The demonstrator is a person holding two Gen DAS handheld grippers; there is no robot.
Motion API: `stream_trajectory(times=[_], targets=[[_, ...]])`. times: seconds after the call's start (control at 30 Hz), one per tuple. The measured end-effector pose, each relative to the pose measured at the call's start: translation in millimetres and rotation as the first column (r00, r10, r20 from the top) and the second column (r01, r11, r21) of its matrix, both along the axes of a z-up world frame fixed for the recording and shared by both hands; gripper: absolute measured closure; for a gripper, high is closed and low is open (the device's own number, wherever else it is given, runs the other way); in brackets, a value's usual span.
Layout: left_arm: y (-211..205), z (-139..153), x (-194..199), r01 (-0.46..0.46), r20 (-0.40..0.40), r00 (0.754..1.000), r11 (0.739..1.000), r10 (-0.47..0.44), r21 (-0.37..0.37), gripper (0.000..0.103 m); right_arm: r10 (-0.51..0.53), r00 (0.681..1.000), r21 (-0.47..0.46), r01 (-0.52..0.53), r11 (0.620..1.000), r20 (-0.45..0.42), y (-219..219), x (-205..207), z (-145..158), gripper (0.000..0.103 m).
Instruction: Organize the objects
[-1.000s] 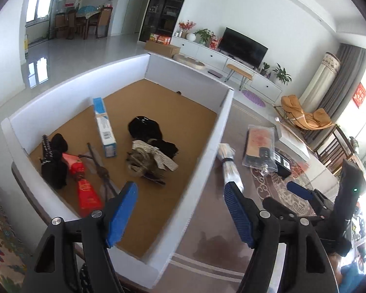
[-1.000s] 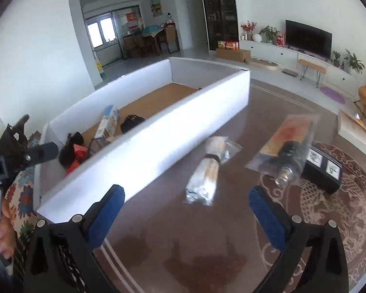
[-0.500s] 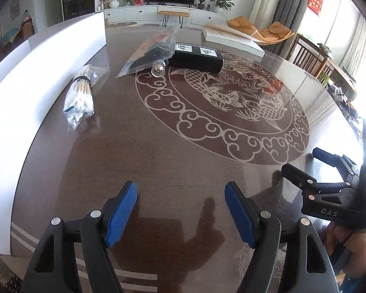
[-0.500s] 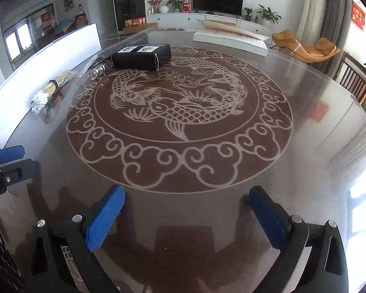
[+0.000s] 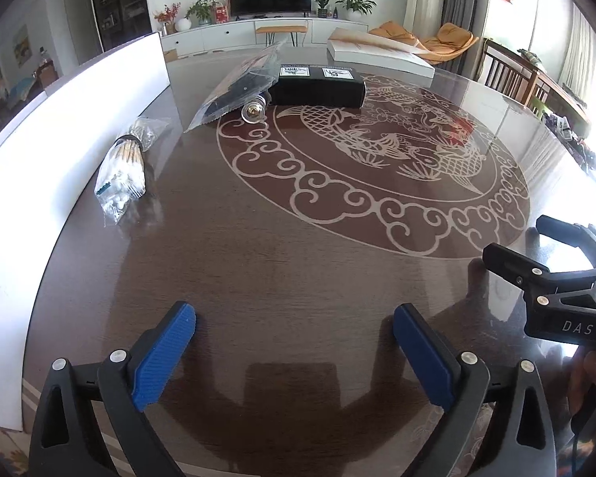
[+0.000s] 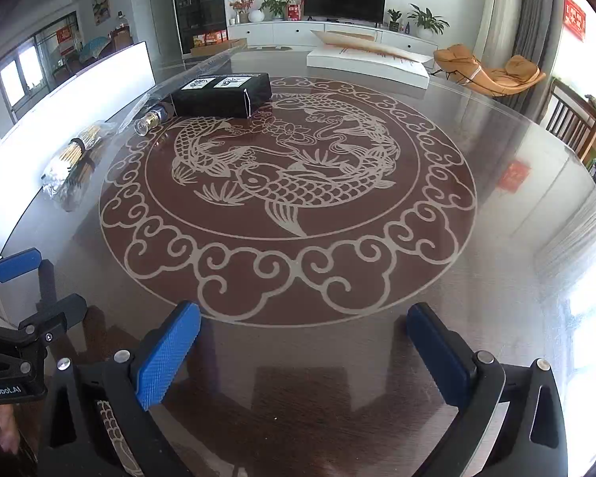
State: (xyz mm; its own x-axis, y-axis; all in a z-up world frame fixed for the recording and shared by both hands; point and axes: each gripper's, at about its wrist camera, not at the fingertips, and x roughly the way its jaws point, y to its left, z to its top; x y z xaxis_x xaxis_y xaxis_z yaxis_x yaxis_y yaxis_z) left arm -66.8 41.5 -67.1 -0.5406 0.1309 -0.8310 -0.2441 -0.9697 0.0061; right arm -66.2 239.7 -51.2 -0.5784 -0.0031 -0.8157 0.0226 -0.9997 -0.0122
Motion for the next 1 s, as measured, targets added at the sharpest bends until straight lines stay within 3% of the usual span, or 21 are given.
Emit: stream_trajectory(times=[1.0], targets=[[-1.9, -1.2, 1.8, -0.003, -0.016, 1.0, 1.0, 0.003, 0.006, 0.0, 0.0, 1.0, 0.0, 0.0, 1.0, 0.0, -0.1, -0.2, -0.5, 0.0]])
